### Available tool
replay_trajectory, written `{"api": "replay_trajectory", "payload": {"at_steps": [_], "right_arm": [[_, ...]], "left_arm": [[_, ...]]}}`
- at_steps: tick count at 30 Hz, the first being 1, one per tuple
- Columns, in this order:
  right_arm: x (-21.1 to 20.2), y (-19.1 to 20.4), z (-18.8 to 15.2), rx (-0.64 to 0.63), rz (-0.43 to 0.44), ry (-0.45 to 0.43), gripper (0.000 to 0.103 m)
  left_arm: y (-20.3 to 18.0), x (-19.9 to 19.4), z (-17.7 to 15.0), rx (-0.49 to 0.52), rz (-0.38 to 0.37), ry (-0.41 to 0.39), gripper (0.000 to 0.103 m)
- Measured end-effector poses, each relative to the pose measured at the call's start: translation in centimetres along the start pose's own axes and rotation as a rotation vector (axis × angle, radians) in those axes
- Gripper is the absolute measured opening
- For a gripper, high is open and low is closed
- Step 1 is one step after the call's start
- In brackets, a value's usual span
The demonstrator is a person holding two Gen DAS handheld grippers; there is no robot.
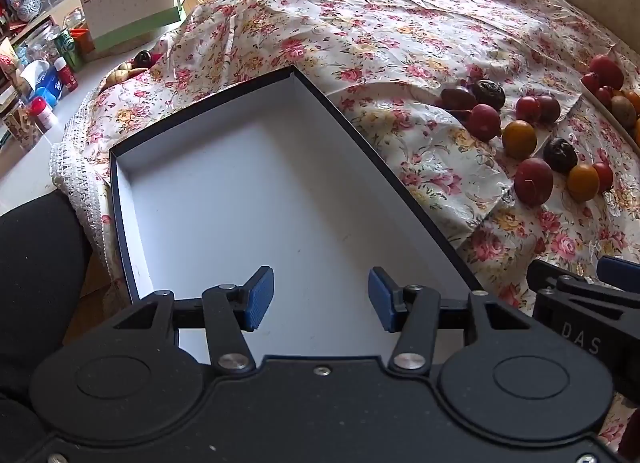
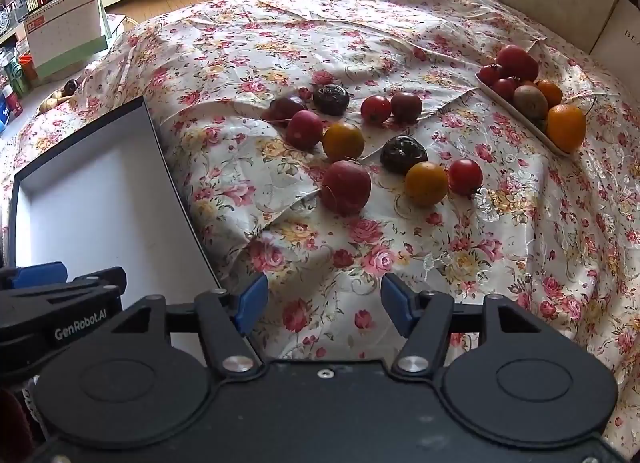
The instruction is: Organize fruits
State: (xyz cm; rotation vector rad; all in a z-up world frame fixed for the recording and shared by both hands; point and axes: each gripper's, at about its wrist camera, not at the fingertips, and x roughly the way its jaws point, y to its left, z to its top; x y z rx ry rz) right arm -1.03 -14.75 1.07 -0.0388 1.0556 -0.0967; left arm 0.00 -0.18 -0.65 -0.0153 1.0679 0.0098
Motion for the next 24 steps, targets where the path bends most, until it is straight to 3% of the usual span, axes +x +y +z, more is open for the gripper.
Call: {"api": "replay_trajectory", "payload": {"at_steps": [24], "right_arm": [[0.11, 0.04, -0.01, -0.008, 0.015, 0.01, 0.065]], "left_arm": [[-0.1, 0.15, 0.08, 0.005, 0.005, 0.009, 0.058]]}}
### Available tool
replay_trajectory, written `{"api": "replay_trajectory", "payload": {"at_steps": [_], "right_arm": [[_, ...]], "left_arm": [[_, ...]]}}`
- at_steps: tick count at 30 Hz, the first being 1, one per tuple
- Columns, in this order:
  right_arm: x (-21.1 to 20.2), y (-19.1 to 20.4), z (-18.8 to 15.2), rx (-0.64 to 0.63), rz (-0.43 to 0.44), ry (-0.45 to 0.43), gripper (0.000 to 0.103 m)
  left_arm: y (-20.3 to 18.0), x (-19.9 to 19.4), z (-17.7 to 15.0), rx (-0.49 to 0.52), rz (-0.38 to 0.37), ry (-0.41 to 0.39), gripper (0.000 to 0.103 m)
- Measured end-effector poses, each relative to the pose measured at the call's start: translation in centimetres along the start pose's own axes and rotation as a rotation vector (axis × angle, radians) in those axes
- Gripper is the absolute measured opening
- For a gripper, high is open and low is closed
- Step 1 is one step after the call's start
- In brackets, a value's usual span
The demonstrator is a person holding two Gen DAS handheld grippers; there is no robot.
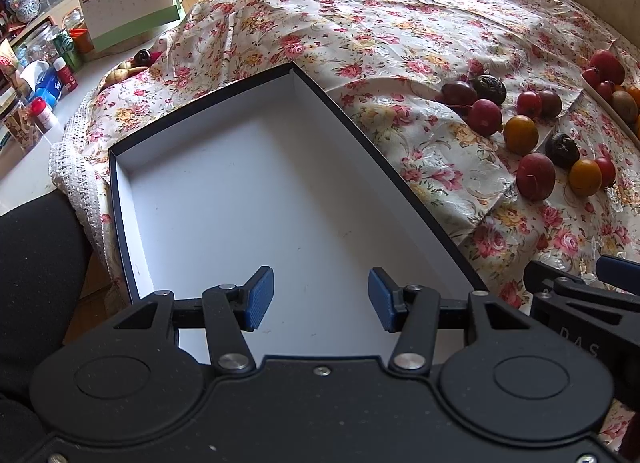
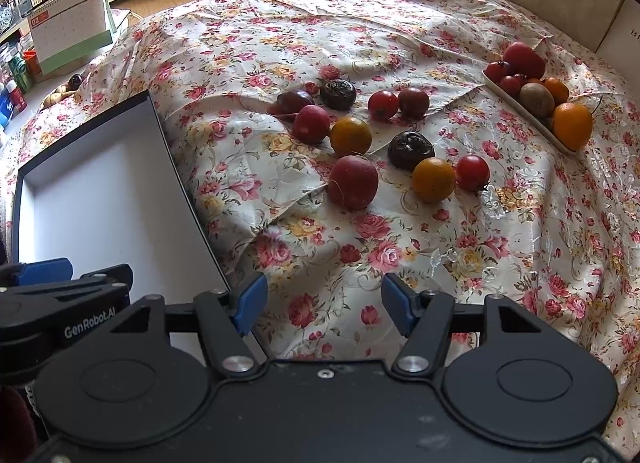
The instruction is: Organize fruits
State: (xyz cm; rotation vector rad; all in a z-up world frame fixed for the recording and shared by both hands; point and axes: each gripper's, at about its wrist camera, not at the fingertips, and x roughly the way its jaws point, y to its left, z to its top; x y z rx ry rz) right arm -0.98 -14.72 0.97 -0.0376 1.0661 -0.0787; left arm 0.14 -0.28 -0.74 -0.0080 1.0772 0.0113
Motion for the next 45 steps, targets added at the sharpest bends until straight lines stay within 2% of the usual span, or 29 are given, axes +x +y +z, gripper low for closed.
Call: {"api": "replay_trajectory", "payload": {"at_steps": [11, 19, 29, 32, 40, 45], "right_arm": [[0.0, 0.1, 0.0, -0.006, -0.003, -0.001, 0.067], [-0.4, 0.4, 0.0, -0.036, -0.009, -0.023, 0.072], [-0.1, 1.3, 0.1, -0.098, -0.075, 0.003, 0.072], [0.0, 1.5, 0.2, -0.114, -0.056, 0.02, 0.071], [0.6, 0.4, 0.7, -0.039, 0.04, 0.063, 0.07], [0.7, -2.2, 2.0, 0.04, 0.031, 0.037, 0.07]], "left_arm": [[0.2, 0.0, -0.1, -0.001, 0.001, 0.001, 0.058], [0.3, 0.0, -0.1, 0.0, 0.002, 0.003, 0.058], [0.5, 0.0, -0.1, -0.002, 0.002, 0.004, 0.058], [0.5, 0.0, -0.1, -0.001, 0.003, 0.004, 0.058], [0.7, 0.0, 0.0, -0.009, 0.011, 0.009, 0.058], [0.5, 0.1, 0.0, -0.006, 0.016, 0.011, 0.058]]}}
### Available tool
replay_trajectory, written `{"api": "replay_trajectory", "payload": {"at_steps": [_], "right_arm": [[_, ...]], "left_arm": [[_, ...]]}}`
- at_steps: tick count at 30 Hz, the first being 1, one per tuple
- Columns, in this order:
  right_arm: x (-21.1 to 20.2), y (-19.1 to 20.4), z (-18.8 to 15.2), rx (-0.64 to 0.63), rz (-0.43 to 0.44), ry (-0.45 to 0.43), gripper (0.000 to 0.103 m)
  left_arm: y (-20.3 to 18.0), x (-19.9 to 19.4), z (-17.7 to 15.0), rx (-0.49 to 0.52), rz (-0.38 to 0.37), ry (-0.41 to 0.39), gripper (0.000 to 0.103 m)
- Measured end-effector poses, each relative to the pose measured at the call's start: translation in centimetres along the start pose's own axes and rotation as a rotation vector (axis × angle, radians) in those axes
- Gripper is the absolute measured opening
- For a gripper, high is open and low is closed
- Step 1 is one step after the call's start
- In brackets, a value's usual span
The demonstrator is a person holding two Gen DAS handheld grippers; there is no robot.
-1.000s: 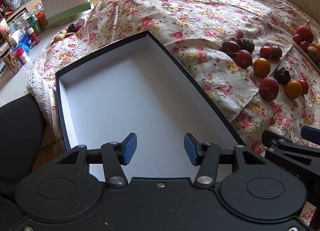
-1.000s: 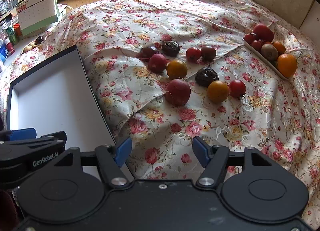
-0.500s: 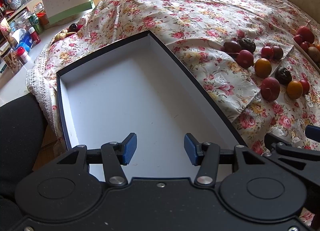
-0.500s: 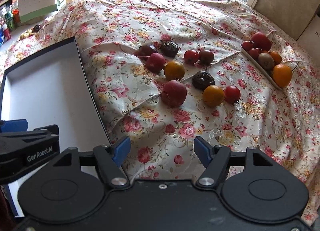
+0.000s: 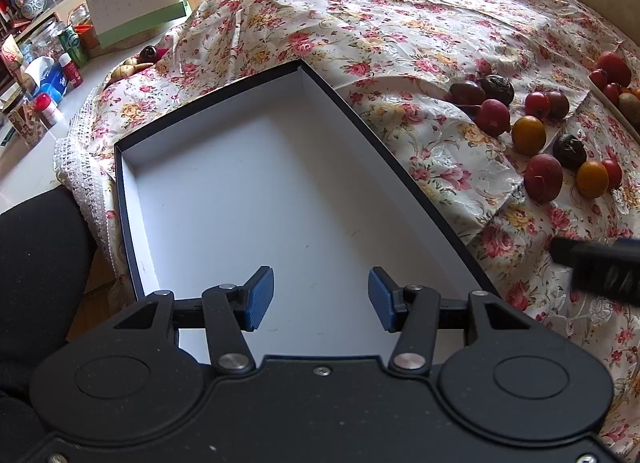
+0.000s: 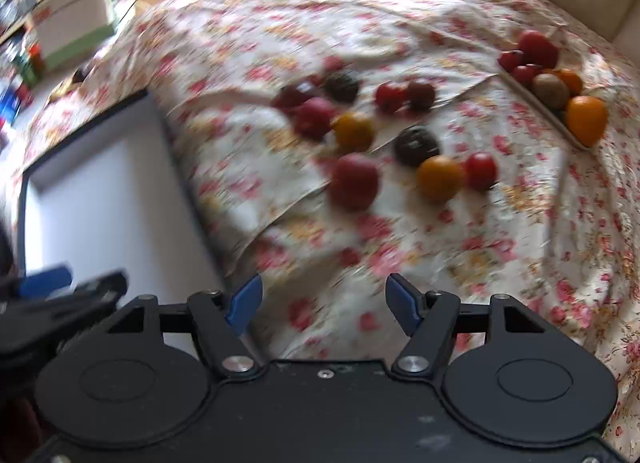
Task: Organize fruits
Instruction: 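Grasp the red plum with the left tool while the right tool grasps a red tomato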
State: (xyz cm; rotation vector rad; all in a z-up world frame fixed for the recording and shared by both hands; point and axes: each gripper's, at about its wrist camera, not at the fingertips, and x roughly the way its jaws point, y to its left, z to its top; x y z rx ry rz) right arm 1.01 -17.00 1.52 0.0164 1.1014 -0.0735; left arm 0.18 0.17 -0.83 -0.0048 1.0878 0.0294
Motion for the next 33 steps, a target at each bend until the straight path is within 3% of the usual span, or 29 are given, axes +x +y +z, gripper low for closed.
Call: {"api": "replay_trajectory", "payload": {"at_steps": [8, 10, 12, 17, 25, 33], "right_arm": [[1.5, -6.0, 3.1, 0.13, -0.047, -0.022, 0.058], [2.2, -7.8, 3.6, 0.171, -0.052, -0.012, 0.056], [3.0, -9.7, 4.1, 0.211, -0.046, -0.004, 0.055], [4.9, -12.9, 5.1, 0.275, -0.045, 0.038, 0.038], [5.4, -16.6, 6.2, 0.354, -0.02, -0.016, 0.037], [6.3, -17.0, 6.8, 0.346, 0.055, -0.042, 0.037]], "left_arm": [[-0.3, 0.1, 0.1, 0.005, 0.001, 0.007, 0.058], [-0.6, 0.3, 0.5, 0.013, -0.005, 0.028, 0.051], [-0.9, 0.3, 1.1, 0.007, -0.024, 0.044, 0.05], [-3.3, -0.2, 3.5, 0.029, -0.109, 0.071, 0.05], [-9.2, 0.0, 6.9, 0.142, -0.235, 0.018, 0.05], [-13.6, 2.6, 7.4, 0.219, -0.285, 0.036, 0.05]]}}
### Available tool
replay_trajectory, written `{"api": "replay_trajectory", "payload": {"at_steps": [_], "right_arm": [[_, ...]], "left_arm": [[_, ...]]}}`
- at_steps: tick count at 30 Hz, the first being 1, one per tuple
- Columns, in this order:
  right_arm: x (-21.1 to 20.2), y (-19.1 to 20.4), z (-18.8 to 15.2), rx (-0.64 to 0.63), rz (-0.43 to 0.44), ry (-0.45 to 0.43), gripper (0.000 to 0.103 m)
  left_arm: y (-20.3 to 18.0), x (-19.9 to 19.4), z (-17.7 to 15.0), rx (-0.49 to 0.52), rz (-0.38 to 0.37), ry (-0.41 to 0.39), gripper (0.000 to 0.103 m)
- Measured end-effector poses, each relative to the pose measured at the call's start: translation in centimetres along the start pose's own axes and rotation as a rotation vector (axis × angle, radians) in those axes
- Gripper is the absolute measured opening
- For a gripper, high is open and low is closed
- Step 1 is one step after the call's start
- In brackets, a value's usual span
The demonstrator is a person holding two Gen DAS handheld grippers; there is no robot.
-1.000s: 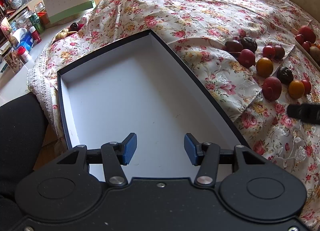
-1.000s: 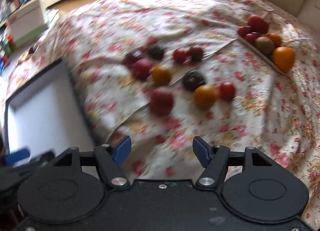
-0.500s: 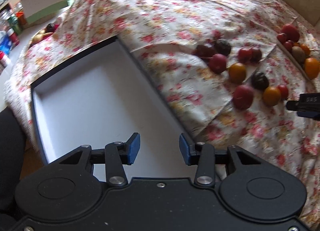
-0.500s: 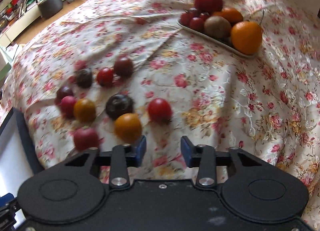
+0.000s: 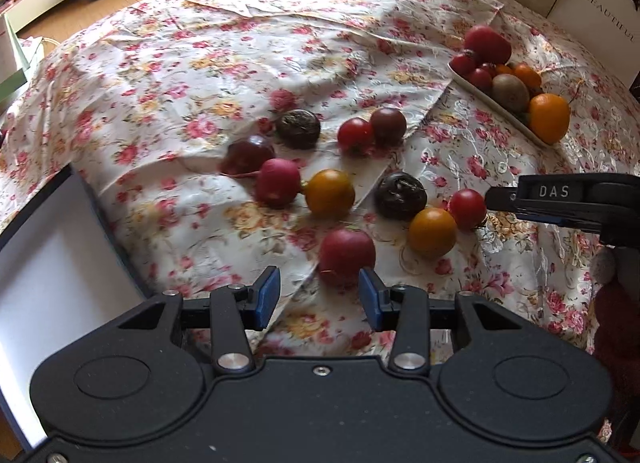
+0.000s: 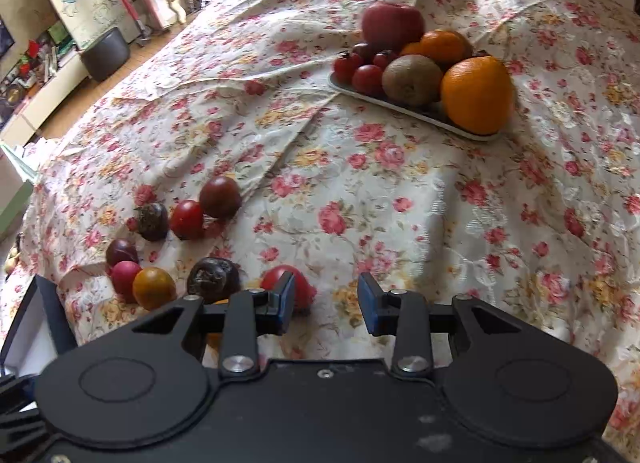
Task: Organize fruits
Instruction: 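Grasp the red plum with the left tool while the right tool grasps a red tomato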
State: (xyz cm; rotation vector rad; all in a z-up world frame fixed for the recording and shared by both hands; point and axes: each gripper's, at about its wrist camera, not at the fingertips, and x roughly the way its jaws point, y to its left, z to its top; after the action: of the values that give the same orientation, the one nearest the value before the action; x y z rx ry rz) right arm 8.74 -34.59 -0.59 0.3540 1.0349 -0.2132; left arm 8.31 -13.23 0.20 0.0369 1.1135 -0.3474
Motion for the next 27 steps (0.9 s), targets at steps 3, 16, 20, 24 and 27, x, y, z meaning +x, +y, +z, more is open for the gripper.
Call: {"api": "replay_trajectory", "payload": {"at_steps": [3, 16, 20, 24, 27], "right_arm": [[0.6, 0.4, 0.0, -0.012, 0.013, 0.006, 0.037], [2.1, 2.1, -0.3, -0.069, 0.067, 0.024, 0.039], [2.7, 2.4, -0.3, -0.063, 0.076, 0.044, 0.04], [3.0, 2.6, -0.7, -0.048, 0.089, 0.055, 0.032], [2.7, 2.4, -0.8, -0.029, 0.093, 0.045, 0.032]], "left_arm": [[-0.5, 1.0, 0.0, -0.006, -0.012, 0.016, 0.05], [-2.1, 4.3, 0.9, -0.018, 0.032, 0.032, 0.05], [-1.7, 4.2, 0.8, -0.017, 0.023, 0.012, 0.048], [-0.8, 2.9, 0.3, -0.038, 0.009, 0.001, 0.048], [0.5, 1.4, 0.1, -0.079, 0.011, -0.002, 0.048]]}}
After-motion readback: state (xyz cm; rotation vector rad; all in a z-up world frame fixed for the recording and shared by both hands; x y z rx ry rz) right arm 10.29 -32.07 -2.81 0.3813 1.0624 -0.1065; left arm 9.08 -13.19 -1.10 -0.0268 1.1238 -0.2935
